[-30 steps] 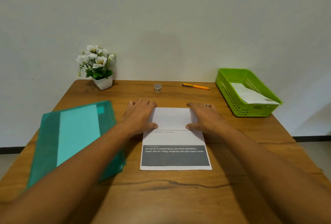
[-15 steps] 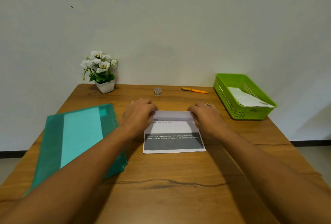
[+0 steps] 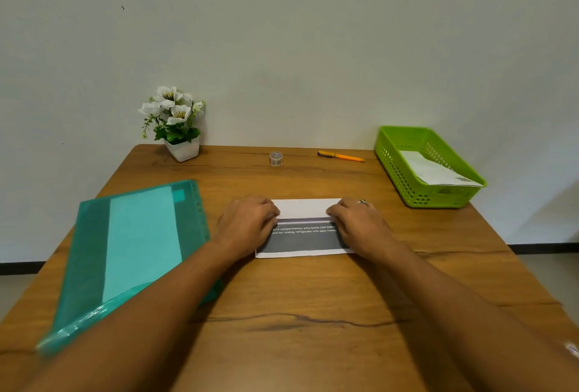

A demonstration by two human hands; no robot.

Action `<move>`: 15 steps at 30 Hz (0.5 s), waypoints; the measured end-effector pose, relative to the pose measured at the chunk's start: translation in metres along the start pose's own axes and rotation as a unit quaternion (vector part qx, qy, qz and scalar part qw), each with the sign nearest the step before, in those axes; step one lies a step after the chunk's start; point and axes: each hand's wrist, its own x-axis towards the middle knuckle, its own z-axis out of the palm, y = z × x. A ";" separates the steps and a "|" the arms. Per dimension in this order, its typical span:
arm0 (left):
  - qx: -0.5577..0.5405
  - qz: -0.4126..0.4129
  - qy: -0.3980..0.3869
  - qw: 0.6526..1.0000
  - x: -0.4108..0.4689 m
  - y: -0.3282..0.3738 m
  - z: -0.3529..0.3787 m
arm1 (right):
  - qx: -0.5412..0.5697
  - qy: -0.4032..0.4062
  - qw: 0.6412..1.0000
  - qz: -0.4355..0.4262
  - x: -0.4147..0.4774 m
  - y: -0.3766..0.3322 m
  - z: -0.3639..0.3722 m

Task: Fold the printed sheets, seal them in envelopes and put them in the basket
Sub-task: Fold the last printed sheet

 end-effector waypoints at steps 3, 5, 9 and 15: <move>-0.005 -0.004 -0.007 1.000 0.000 0.000 0.005 | 0.009 0.007 1.000 0.002 -0.002 0.001 0.005; -0.003 -0.008 -0.012 1.000 0.003 0.000 0.007 | 0.006 0.005 1.000 -0.002 0.001 -0.003 0.004; -0.003 -0.004 -0.013 1.000 0.017 0.007 0.007 | 0.028 0.003 1.000 -0.013 0.015 -0.023 0.001; 0.019 -0.017 -0.105 0.994 0.038 0.019 0.023 | 0.056 -0.027 0.997 -0.037 0.037 -0.054 0.014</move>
